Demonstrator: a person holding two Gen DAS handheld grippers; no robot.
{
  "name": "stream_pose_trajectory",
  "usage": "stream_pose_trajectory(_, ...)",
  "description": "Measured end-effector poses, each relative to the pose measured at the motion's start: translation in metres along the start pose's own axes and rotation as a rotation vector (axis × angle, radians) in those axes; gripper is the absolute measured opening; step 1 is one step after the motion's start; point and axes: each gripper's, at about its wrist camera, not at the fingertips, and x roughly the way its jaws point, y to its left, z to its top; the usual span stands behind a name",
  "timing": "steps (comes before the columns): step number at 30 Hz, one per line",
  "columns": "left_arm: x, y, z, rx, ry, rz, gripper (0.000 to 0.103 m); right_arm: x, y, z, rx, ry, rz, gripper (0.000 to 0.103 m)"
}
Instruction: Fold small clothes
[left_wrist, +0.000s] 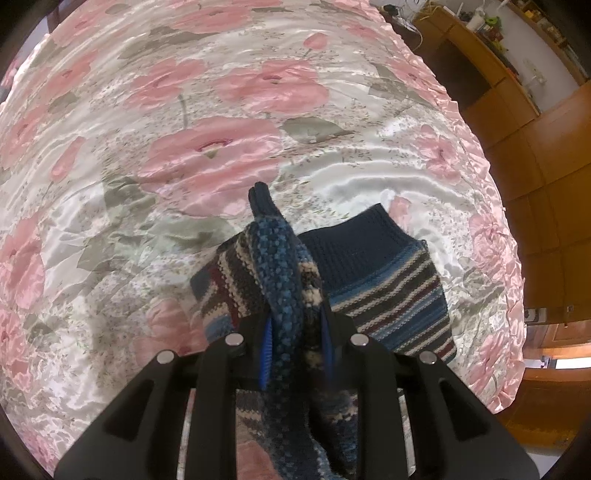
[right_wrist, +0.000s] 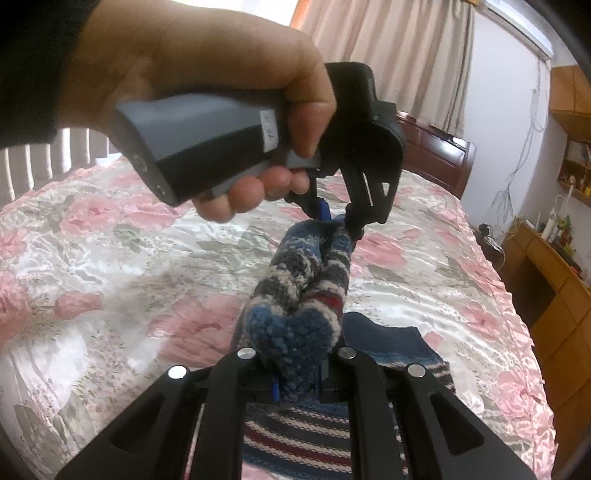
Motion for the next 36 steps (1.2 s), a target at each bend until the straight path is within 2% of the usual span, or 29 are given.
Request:
stream_pose_trajectory(11,0.035,-0.056,0.017,0.024,0.018,0.008,0.02,0.0,-0.057,-0.024,0.069,0.005,-0.017,0.012)
stream_pose_trajectory(19,0.067,-0.098,0.03,0.04,0.033,0.005,0.02,0.005,-0.103,-0.055,0.14,0.028,-0.031,0.012)
stream_pose_trajectory(30,0.125,-0.155,0.035,0.076,0.08,0.005,0.02,0.011,-0.172,-0.108,0.351,0.068,0.053,0.012)
stream_pose_trajectory(36,0.161,-0.18,0.03,0.098,0.115,0.026,0.02,0.017,-0.196,-0.142,0.469,0.095,0.103,0.012)
